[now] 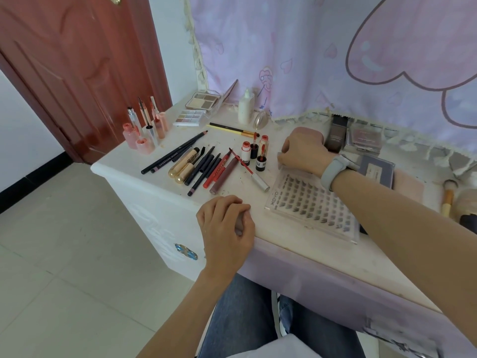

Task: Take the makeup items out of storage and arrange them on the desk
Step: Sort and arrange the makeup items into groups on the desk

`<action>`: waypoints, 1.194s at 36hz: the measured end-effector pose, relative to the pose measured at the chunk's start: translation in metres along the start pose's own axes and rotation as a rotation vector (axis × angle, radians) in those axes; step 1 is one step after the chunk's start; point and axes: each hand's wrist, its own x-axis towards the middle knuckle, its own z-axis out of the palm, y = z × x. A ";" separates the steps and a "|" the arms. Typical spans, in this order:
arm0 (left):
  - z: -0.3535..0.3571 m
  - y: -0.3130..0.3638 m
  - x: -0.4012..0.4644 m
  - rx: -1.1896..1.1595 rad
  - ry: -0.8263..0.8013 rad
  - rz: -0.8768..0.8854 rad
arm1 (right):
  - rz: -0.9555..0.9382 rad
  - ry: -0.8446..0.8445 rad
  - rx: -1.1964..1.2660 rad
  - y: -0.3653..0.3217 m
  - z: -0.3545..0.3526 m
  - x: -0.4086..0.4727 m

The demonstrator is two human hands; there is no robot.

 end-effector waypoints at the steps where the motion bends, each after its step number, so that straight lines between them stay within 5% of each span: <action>1: 0.000 0.000 0.000 -0.001 0.001 -0.002 | 0.000 0.001 -0.007 0.000 0.001 0.000; 14: -0.002 0.002 -0.001 -0.004 -0.002 -0.016 | 0.090 0.003 0.147 -0.009 -0.005 -0.005; 22: -0.009 0.007 0.003 0.000 -0.056 -0.045 | 0.126 0.231 0.905 0.014 -0.036 -0.026; 27: -0.016 0.017 0.015 -0.085 -0.112 -0.225 | 0.240 0.052 1.465 0.023 -0.056 -0.048; 35: -0.024 0.049 0.063 -0.351 -0.133 -0.077 | 0.110 -0.116 1.553 0.014 -0.061 -0.076; 43: -0.020 0.067 0.092 -0.203 -0.255 0.105 | -0.027 -0.080 1.375 0.006 -0.075 -0.091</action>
